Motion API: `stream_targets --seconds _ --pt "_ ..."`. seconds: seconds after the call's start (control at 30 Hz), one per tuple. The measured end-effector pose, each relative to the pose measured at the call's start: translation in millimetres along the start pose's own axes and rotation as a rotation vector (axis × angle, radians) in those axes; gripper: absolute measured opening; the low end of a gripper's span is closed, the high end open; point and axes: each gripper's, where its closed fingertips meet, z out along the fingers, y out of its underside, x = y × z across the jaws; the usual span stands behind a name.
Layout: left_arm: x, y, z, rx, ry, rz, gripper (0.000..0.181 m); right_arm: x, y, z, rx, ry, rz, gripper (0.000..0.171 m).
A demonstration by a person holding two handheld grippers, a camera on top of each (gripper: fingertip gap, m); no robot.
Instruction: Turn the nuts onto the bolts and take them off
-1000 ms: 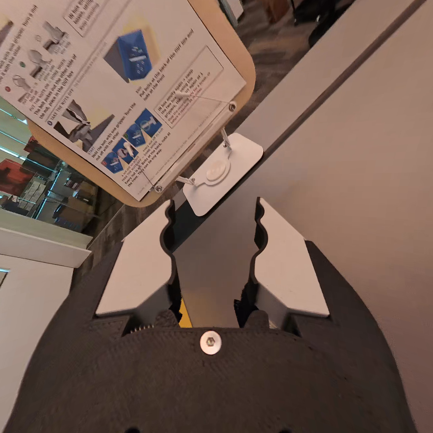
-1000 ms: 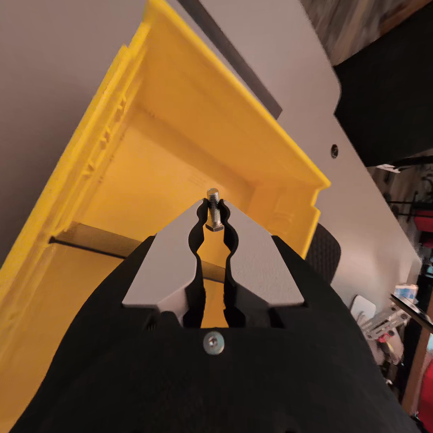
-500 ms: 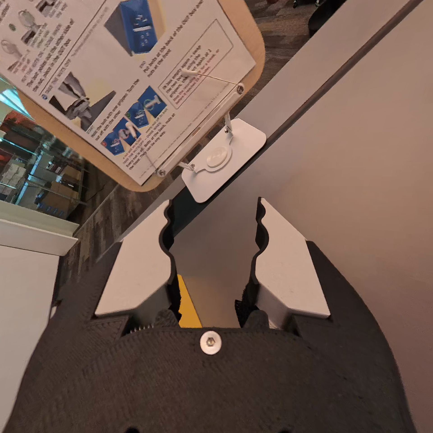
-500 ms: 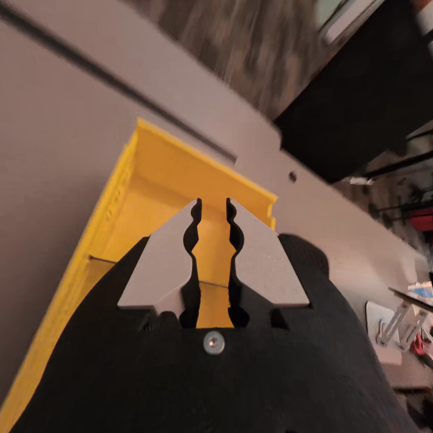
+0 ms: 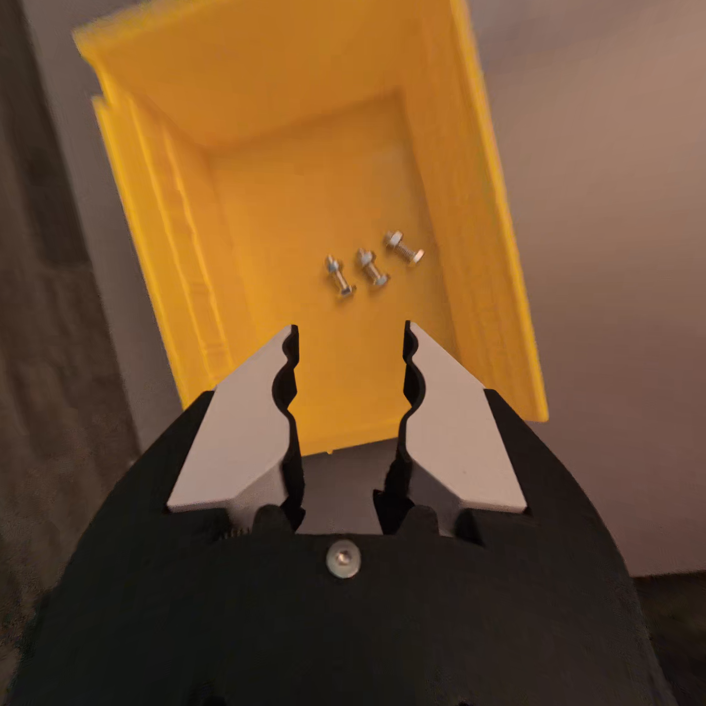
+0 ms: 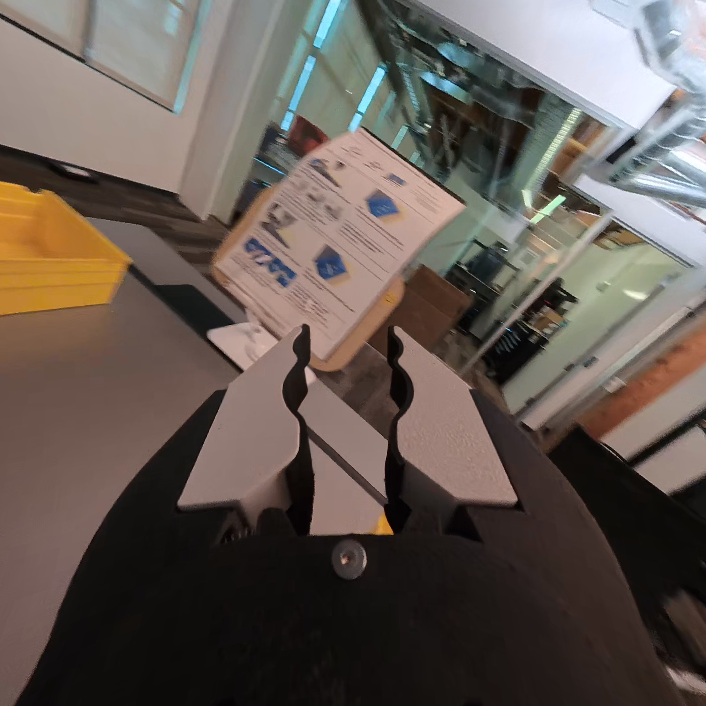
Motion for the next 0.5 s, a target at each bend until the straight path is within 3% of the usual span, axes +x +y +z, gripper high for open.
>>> stream_targets --seconds 0.17,0.33,0.5 --pt "-19 20 56 -0.16 0.12 -0.26 0.035 -77 -40 19 0.079 -0.244 -0.031 0.04" --pt "-18 24 98 -0.252 0.158 -0.318 0.03 -105 -37 43 0.029 -0.341 0.017 0.04" --pt "-14 28 119 -0.306 0.182 -0.345 0.026 -111 -28 39 0.03 -0.337 0.045 0.04"
